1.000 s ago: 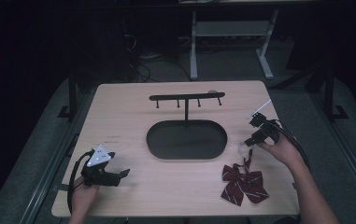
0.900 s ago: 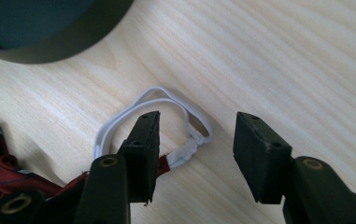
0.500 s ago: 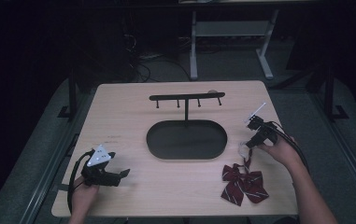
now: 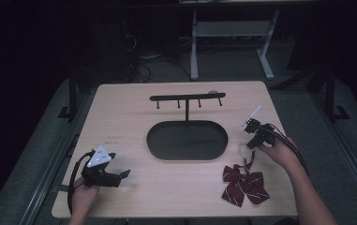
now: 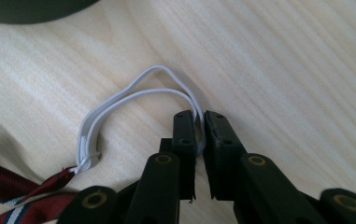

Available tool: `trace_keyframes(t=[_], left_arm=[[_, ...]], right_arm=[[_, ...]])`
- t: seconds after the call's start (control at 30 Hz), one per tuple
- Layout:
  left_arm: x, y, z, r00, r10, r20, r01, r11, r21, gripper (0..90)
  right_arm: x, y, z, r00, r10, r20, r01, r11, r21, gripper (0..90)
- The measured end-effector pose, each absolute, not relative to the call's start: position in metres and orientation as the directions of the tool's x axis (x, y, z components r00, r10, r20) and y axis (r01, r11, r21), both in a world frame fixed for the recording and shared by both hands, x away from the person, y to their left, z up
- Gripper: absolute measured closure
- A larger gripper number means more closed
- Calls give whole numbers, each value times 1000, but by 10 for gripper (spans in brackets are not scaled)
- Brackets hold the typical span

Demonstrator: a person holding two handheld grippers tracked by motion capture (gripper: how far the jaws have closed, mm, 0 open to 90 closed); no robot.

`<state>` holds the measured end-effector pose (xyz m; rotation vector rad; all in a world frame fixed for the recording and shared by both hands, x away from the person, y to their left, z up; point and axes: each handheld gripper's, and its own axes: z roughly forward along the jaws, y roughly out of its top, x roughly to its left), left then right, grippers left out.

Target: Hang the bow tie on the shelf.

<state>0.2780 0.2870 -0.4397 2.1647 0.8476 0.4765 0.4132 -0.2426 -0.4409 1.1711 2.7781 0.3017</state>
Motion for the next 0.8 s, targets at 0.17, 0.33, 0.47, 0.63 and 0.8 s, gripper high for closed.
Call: trace_keyframes(t=[0.17, 0.33, 0.47, 0.63, 0.8], left_arm=[[278, 287, -440, 708, 704, 62, 425, -494, 758, 132], [278, 286, -440, 710, 701, 66, 423, -500, 756, 132], [278, 286, -440, 711, 700, 68, 423, -502, 755, 132], [278, 286, -440, 710, 701, 67, 423, -501, 755, 132], [278, 286, -440, 710, 701, 66, 424, -500, 755, 132]], right_arm=[[411, -244, -439, -709, 705, -20, 684, 694, 223, 856], [406, -247, -430, -718, 695, 17, 674, 690, 263, 860], [401, -247, -419, -740, 672, 18, 652, 710, 267, 860], [393, -246, -402, -780, 624, 46, 605, 734, 308, 860], [389, -244, -389, -799, 599, 49, 579, 745, 332, 860]])
